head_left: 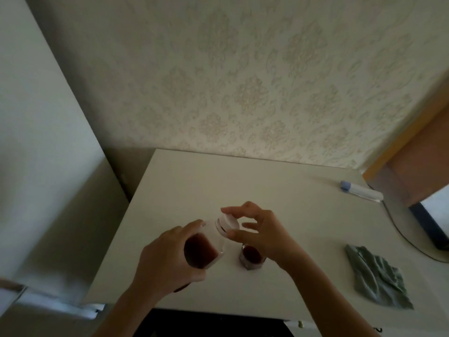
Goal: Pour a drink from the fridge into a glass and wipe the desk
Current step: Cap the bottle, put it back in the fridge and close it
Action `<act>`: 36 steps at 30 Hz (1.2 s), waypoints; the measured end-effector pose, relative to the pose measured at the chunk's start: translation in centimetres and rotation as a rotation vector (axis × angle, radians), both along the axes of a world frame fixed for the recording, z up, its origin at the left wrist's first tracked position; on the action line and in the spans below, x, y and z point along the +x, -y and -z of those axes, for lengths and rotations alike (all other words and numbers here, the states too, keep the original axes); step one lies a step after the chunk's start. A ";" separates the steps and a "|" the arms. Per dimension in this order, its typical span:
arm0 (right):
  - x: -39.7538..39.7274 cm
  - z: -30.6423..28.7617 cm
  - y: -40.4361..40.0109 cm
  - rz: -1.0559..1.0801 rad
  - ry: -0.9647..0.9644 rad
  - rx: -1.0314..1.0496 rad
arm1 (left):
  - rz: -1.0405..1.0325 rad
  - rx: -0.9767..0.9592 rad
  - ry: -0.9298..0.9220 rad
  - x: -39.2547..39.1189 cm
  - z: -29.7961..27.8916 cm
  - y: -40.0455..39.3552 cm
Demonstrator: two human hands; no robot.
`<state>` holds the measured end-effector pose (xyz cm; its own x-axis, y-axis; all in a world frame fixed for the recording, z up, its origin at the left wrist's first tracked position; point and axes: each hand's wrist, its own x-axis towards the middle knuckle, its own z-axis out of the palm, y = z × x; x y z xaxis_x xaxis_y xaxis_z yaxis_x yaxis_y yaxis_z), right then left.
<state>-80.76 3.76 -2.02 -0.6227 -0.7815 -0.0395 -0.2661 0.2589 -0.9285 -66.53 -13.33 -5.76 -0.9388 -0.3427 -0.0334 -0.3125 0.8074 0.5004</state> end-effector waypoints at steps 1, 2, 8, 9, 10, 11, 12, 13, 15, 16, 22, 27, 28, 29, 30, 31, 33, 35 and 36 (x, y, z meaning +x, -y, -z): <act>-0.3 -0.6 0.0 -0.071 -0.087 0.062 | 0.025 0.010 0.001 0.2 -0.3 0.1; -0.5 -1.1 0.0 -0.130 -0.157 0.097 | 0.045 0.028 -0.002 0.3 -0.5 0.3; -0.6 -3.4 0.4 -0.347 -0.340 0.073 | 0.159 0.164 -0.002 1.1 -1.1 1.4; -0.4 -3.6 0.5 -0.353 -0.341 0.071 | 0.174 0.178 -0.001 1.2 -1.1 1.6; -0.2 -3.7 0.6 -0.355 -0.341 0.075 | 0.184 0.191 0.000 1.4 -1.2 1.7; 0.0 -3.8 0.6 -0.353 -0.342 0.083 | 0.193 0.200 -0.001 1.6 -1.2 1.9; 0.3 -3.9 0.7 -0.348 -0.348 0.089 | 0.203 0.201 -0.001 1.8 -1.2 2.1; 0.6 -3.9 0.7 -0.325 -0.364 0.102 | 0.212 0.197 -0.006 2.0 -1.2 2.2; 1.5 -3.8 1.0 -0.209 -0.447 0.161 | 0.215 0.179 -0.017 2.4 -1.3 2.2; 2.0 -3.6 1.3 -0.127 -0.512 0.211 | 0.213 0.162 -0.025 2.6 -1.4 2.2; 5.2 -2.4 2.4 0.181 -0.738 0.373 | 0.219 0.152 -0.072 3.7 -2.0 2.4; 5.5 -3.7 1.6 -0.156 -0.386 -0.080 | 0.219 0.180 -0.069 4.9 -2.4 3.3; 5.7 -3.8 1.7 -0.164 -0.410 -0.102 | 0.221 0.177 -0.074 5.1 -2.4 3.3; 6.0 -3.9 2.0 -0.132 -0.465 -0.101 | 0.225 0.174 -0.077 5.2 -2.5 3.4; 6.1 -3.9 2.3 -0.087 -0.550 -0.095 | 0.234 0.168 -0.077 5.3 -2.6 3.4; 6.3 -3.9 2.6 -0.056 -0.647 -0.085 | 0.247 0.165 -0.066 5.4 -2.8 3.3; 6.4 -4.0 2.9 -0.069 -0.819 -0.078 | 0.278 0.211 -0.028 5.4 -3.1 3.0; 6.6 -4.4 2.8 -0.145 -0.904 -0.091 | 0.301 0.282 -0.012 5.4 -3.3 2.7; 6.6 -4.6 2.6 -0.183 -0.920 -0.083 | 0.305 0.296 -0.014 5.5 -3.4 2.4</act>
